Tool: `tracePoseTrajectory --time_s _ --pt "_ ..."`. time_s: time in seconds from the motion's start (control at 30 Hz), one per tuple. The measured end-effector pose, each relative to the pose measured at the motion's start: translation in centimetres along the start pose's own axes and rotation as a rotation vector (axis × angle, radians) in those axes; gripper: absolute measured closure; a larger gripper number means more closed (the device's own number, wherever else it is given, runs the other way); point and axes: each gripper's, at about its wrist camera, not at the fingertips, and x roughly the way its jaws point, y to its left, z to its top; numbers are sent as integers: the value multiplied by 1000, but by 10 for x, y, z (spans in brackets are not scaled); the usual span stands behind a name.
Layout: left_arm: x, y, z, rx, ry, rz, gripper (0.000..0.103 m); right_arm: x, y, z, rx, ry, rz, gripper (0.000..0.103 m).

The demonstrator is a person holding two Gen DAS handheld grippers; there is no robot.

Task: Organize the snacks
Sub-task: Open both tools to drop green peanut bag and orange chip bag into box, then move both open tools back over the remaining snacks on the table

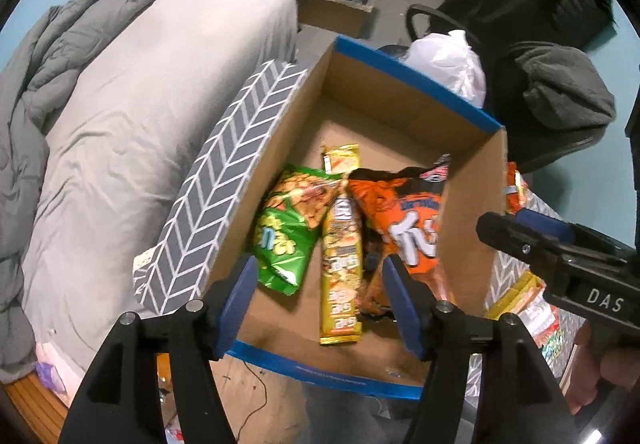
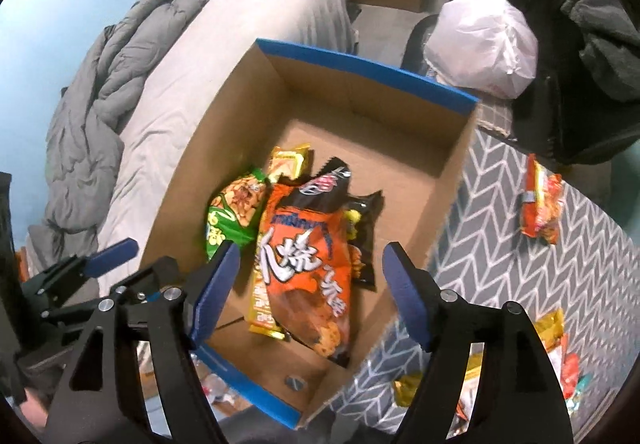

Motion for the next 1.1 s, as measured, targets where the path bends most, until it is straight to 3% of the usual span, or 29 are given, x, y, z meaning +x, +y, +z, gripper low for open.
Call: tracePoseTrajectory --time_s 0.7,1.1 --pt "-15 -121 3 335 20 -109 35 -75 -110 -62 300 -74 -110 24" --pt "-1 -212 -26 557 74 -179 35 -111 -185 -142 566 -85 -162 23"
